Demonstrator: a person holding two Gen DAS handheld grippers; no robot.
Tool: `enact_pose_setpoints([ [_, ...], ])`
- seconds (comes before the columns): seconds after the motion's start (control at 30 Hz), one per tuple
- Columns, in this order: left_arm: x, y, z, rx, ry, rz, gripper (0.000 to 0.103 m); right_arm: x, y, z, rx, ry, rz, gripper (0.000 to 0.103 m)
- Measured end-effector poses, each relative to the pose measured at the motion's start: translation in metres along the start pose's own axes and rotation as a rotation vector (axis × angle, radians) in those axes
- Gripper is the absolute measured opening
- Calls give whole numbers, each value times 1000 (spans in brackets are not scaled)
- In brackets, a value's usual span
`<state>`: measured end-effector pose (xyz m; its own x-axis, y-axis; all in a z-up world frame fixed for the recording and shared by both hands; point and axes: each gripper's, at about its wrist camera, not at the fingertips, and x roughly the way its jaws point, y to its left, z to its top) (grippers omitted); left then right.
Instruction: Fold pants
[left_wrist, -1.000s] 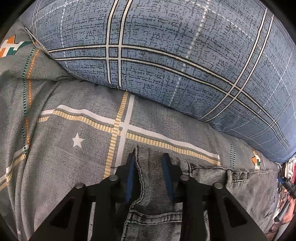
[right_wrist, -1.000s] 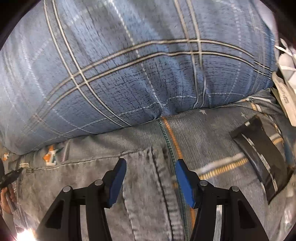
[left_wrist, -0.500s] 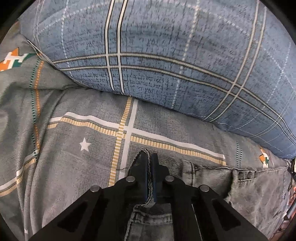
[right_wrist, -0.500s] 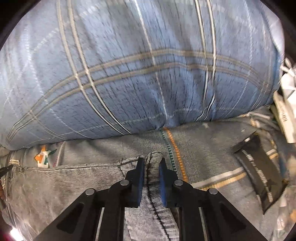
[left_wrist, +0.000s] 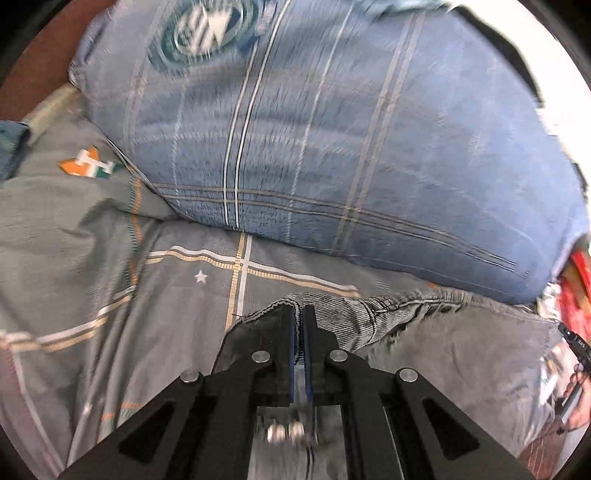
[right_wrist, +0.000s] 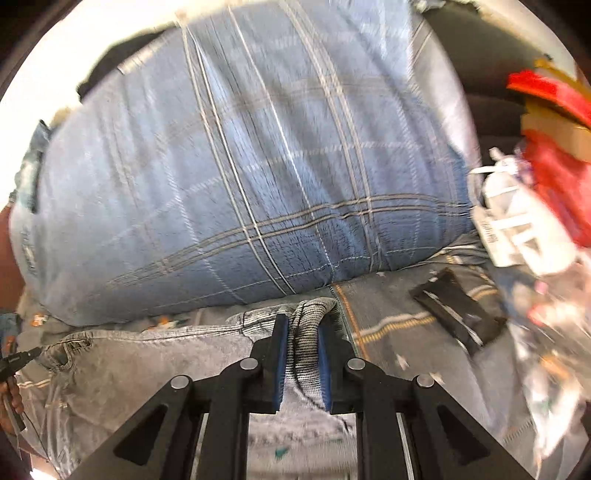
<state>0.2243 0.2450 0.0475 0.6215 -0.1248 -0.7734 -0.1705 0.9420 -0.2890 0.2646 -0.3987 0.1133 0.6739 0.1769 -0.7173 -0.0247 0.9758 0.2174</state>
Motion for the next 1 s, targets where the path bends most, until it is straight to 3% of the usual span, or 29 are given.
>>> enact_pose_setpoints([
  [0.13,-66,10,-41,33,-63,-55,4,-73,-10,-44,9,-84,27,8],
  [0.23,-105,21,-89,60,-72,-86,4,-105,-20,-89,26,-79,36,8],
  [0.33,-113,31,-140,88,-3,-110,4,-124,-30,-150,45,-34,36,8],
  [0.4,-105,36,-176,133,84,-125,5,-117,-32,-182,51,59,43,8],
  [0.47,-93,40,-198,164,136,-84,5,-98,-31,-201,37,134,45,8],
  [0.6,-70,52,-203,121,172,-38,5,-58,-42,-185,238,156,194,13],
  [0.7,-70,57,-186,53,146,-56,5,-26,-38,-158,209,153,122,13],
  [0.83,-74,61,-174,36,124,-54,5,17,-40,-130,191,205,37,13],
  [1.0,-69,67,-170,13,134,-46,5,42,-38,-127,205,254,48,13],
])
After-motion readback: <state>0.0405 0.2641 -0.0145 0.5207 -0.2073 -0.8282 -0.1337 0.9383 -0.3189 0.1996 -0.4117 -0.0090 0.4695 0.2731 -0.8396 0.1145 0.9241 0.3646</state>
